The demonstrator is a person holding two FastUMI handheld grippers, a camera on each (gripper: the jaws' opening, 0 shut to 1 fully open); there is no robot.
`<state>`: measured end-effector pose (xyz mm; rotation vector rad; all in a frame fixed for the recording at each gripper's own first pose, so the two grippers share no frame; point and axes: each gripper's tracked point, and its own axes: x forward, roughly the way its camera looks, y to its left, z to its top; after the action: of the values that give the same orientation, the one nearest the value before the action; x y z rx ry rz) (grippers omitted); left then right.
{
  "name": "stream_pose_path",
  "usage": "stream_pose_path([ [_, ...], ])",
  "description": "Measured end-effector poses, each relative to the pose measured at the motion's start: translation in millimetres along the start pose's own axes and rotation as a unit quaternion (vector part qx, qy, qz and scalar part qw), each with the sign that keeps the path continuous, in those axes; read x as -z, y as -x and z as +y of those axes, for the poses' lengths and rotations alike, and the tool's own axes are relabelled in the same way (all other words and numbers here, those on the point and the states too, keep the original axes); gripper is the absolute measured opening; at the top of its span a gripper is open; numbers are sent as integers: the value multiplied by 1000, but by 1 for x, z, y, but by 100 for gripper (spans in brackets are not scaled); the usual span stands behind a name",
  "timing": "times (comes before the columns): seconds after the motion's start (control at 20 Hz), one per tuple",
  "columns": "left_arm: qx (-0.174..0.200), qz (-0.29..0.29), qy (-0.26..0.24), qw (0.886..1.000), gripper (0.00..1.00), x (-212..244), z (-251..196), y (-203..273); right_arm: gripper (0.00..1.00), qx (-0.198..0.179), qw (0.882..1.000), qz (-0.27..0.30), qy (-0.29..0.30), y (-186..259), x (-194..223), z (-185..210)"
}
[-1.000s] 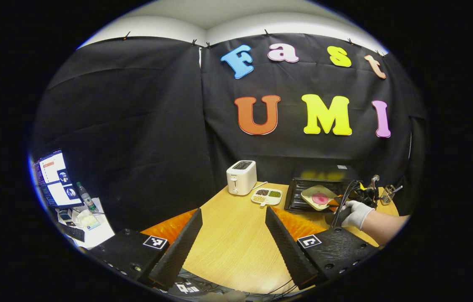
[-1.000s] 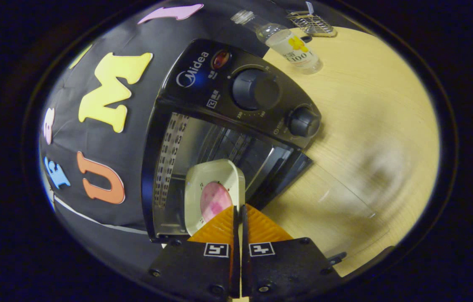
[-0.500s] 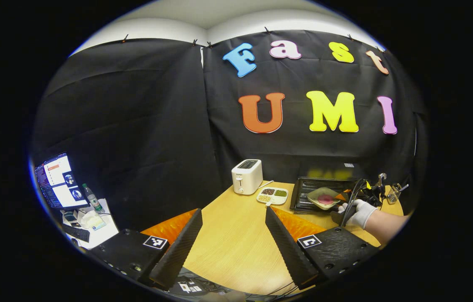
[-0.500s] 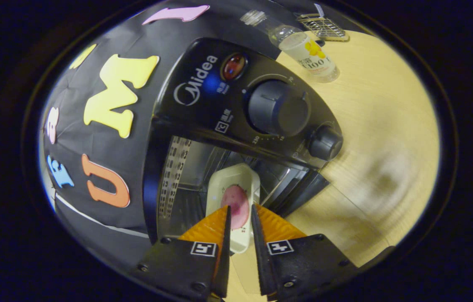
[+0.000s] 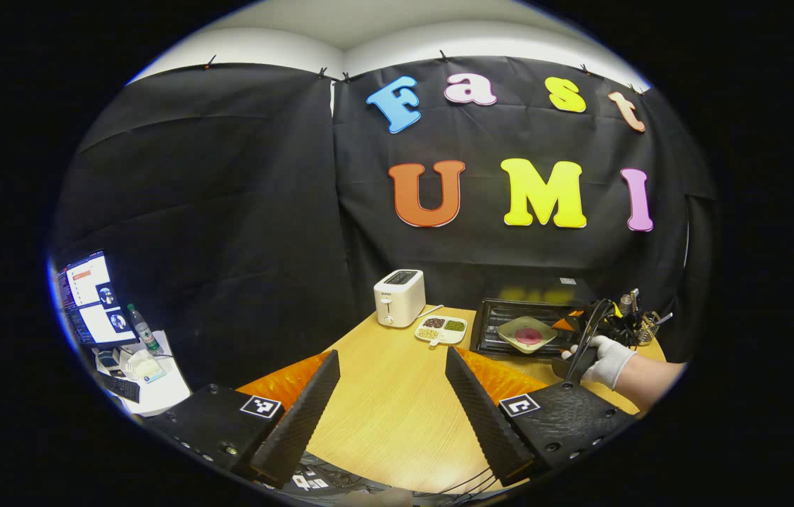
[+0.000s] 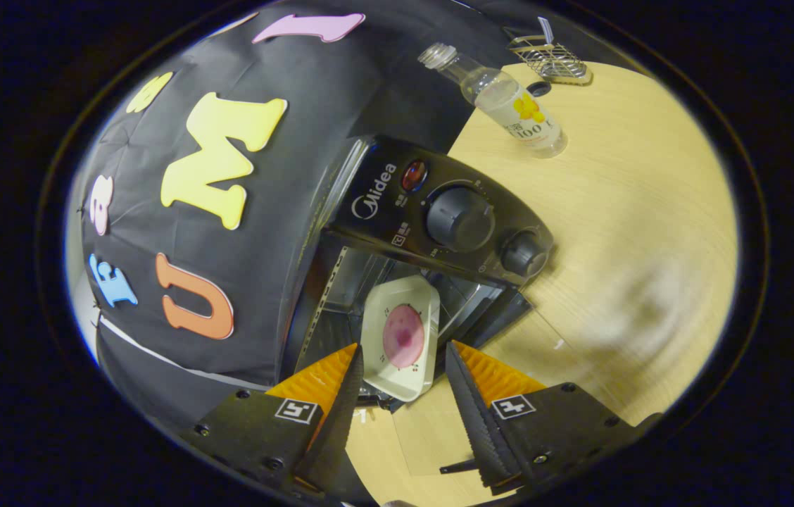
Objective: Open the electric oven with the left hand, put the food in, and close the electric oven.
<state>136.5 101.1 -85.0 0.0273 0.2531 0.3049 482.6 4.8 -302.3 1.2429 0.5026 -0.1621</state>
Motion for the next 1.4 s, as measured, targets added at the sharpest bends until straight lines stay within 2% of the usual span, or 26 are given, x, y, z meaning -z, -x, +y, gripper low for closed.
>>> stream_pose_path([
  [0.05, 3, -3, 1, 1000, 96, 1, 2, 6, 76, -2, 1000, 1, 2, 9, 3, 0],
  [0.1, 5, -5, 2, 1000, 97, 3, 4, 12, 70, -5, 1000, 1, 4, 19, 4, 2],
  [0.15, 8, -8, 4, 1000, 97, 3, 6, 18, 71, -10, 1000, -2, 10, 30, 5, 3],
  [0.2, 12, -9, 6, 1000, 97, 5, 8, 26, 78, -14, 1000, -1, 19, 42, 7, 4],
  [0.25, 17, -13, 7, 1000, 97, 7, 10, 34, 72, -19, 999, 4, 31, 55, 13, 6],
  [0.3, 22, -14, 7, 1000, 97, 9, 12, 43, 81, -27, 999, 7, 40, 70, 17, 8],
  [0.35, 26, -14, 7, 1000, 97, 12, 15, 51, 78, -34, 998, 8, 53, 86, 21, 11],
  [0.5, 43, -18, 12, 999, 97, 19, 22, 75, 84, -45, 990, -5, 136, 137, 32, 12],
  [0.65, 68, -14, 20, 997, 97, 34, 23, 97, 87, -45, 969, -30, 239, 191, 42, 3],
  [0.7, 77, -13, 21, 997, 97, 39, 23, 103, 95, -44, 962, -36, 267, 208, 44, -1],
  [0.75, 88, -12, 21, 996, 96, 43, 21, 109, 89, -39, 954, -41, 294, 225, 47, -9],
  [0.85, 111, -16, 16, 994, 97, 50, 15, 116, 95, -26, 937, -60, 343, 261, 39, -22],
  [0.95, 135, -17, 10, 991, 96, 55, 4, 117, 95, -8, 918, -89, 387, 300, 25, -34],
  [1.0, 148, -16, 8, 989, 96, 57, -5, 116, 100, -2, 908, -102, 406, 319, 17, -39],
  [1.05, 158, -16, 4, 987, 95, 59, -13, 112, 100, 4, 901, -112, 420, 336, 9, -45],
  [1.1, 167, -18, 0, 986, 96, 59, -25, 108, 95, 9, 891, -121, 437, 354, 2, -49],
  [1.15, 177, -21, -4, 984, 96, 59, -38, 106, 100, 15, 882, -134, 452, 372, -9, -53],
  [1.2, 184, -26, -9, 982, 96, 57, -51, 100, 95, 20, 873, -149, 464, 387, -22, -55],
  [1.25, 190, -29, -14, 981, 96, 57, -65, 93, 100, 22, 865, -161, 474, 400, -32, -57],
  [1.3, 193, -29, -19, 981, 96, 57, -79, 87, 96, 21, 861, -169, 480, 411, -42, -57],
  [1.4, 199, -25, -21, 980, 96, 63, -108, 72, 96, 16, 853, -173, 492, 427, -55, -60],
])
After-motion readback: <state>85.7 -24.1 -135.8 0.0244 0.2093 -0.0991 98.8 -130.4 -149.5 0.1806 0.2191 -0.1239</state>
